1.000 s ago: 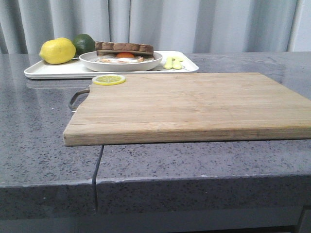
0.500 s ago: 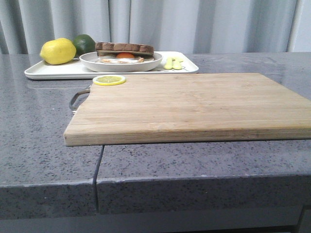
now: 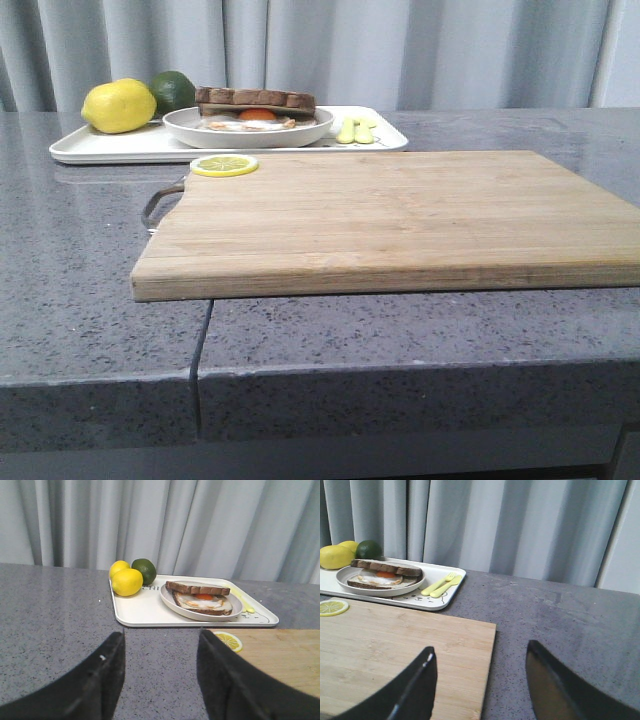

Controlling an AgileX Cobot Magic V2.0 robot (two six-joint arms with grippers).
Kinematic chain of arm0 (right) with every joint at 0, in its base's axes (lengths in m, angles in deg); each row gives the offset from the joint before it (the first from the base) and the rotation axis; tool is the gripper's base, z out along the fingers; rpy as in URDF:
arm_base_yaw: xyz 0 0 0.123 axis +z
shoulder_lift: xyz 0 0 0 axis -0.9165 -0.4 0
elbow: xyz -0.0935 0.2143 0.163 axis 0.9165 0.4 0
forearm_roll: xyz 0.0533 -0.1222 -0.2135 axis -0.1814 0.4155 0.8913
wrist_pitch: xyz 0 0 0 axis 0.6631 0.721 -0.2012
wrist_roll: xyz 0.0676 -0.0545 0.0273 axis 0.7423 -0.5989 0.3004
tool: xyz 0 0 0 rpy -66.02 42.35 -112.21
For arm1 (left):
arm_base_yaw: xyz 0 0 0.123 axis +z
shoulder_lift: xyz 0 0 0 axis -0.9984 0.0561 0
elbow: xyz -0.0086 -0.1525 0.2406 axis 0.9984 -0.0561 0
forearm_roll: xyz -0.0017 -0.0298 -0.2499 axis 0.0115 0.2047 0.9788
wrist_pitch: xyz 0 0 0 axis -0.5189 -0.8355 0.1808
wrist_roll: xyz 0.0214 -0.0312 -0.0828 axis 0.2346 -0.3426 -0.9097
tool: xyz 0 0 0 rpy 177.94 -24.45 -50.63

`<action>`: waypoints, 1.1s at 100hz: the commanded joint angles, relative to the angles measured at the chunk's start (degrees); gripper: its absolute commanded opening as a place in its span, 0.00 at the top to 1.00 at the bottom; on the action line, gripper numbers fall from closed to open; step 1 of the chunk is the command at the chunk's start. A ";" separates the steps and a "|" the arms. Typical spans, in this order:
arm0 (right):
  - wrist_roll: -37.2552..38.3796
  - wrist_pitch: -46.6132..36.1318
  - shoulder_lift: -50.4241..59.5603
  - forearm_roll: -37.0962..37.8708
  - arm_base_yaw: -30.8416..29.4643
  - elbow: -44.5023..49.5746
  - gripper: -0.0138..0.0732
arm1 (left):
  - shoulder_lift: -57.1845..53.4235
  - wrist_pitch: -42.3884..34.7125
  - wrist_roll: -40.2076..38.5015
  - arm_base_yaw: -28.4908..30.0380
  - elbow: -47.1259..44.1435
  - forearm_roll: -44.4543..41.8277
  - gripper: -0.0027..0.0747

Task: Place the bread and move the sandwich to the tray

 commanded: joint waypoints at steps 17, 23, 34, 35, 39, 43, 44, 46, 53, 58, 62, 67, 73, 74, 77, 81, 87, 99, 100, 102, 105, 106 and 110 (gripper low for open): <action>-0.50 -4.70 0.34 -0.87 -0.40 -0.74 0.37 | 0.49 -4.36 -0.30 -0.35 -0.73 2.15 0.56; -0.50 -5.39 0.34 -0.87 -0.40 -0.74 0.39 | 0.49 -4.36 -0.30 -0.35 -0.73 2.15 0.58; -0.50 -6.33 0.34 -0.87 -0.40 -0.74 0.55 | 0.49 -4.36 -0.30 -0.35 -0.73 2.15 0.71; -0.50 -6.32 0.34 -0.87 -0.40 -0.74 0.57 | 0.49 -4.36 -0.30 -0.35 -0.73 2.15 0.73; -0.50 -6.41 0.34 -0.87 -0.40 -0.74 0.66 | 0.49 -4.36 -0.30 -0.35 -0.73 2.15 0.81; -0.50 -6.41 0.34 -0.87 -0.40 -0.74 0.75 | 0.49 -4.36 -0.30 -0.35 -0.73 2.15 0.87; -0.50 -6.41 0.34 -0.87 -0.40 -0.74 0.77 | 0.49 -4.36 -0.30 -0.35 -0.73 2.15 0.90; -0.50 -6.34 0.34 -0.87 -0.40 -0.74 0.81 | 0.49 -4.36 -0.30 -0.35 -0.73 2.15 0.94; -0.50 -6.08 0.34 -0.87 -0.40 -0.74 0.93 | 0.49 -4.36 -0.30 -0.35 -0.73 2.15 0.99; -0.50 -5.70 0.34 -0.87 -0.40 -0.74 0.92 | 0.49 -4.36 -0.30 -0.35 -0.73 2.15 0.99; -0.50 -5.38 0.34 -0.87 -0.40 -0.74 0.92 | 0.49 -4.36 -0.30 -0.35 -0.73 2.15 0.99; -0.50 -4.90 0.34 -0.87 -0.40 -0.74 0.92 | 0.49 -4.36 -0.30 -0.35 -0.73 2.15 0.99; -0.50 -4.34 0.34 -0.87 -0.40 -0.74 0.92 | 0.49 -4.36 -0.30 -0.35 -0.73 2.15 0.99; -0.50 -4.24 0.34 -0.87 -0.40 -0.74 0.92 | 0.49 -4.36 -0.30 -0.35 -0.73 2.15 0.99; -0.50 -4.16 0.34 -0.87 -0.40 -0.74 0.92 | 0.49 -4.36 -0.30 -0.35 -0.73 2.15 0.99; -0.50 -4.16 0.34 -0.87 -0.40 -0.74 0.92 | 0.49 -4.36 -0.30 -0.35 -0.73 2.15 0.99; -0.50 -4.16 0.34 -0.87 -0.40 -0.74 0.92 | 0.49 -4.36 -0.30 -0.35 -0.73 2.15 0.99; -0.50 -4.16 0.34 -0.87 -0.40 -0.74 0.92 | 0.49 -4.36 -0.30 -0.35 -0.73 2.15 0.99; -0.50 -4.16 0.34 -0.87 -0.40 -0.74 0.92 | 0.49 -4.36 -0.30 -0.35 -0.73 2.15 0.99; -0.50 -4.16 0.34 -0.87 -0.40 -0.74 0.92 | 0.49 -4.36 -0.30 -0.35 -0.73 2.15 0.99; -0.50 -4.16 0.34 -0.87 -0.40 -0.74 0.92 | 0.49 -4.36 -0.30 -0.35 -0.73 2.15 0.99; -0.50 -4.16 0.34 -0.87 -0.40 -0.74 0.92 | 0.49 -4.36 -0.30 -0.35 -0.73 2.15 0.99; -0.50 -4.16 0.34 -0.87 -0.40 -0.74 0.92 | 0.49 -4.36 -0.30 -0.35 -0.73 2.15 0.99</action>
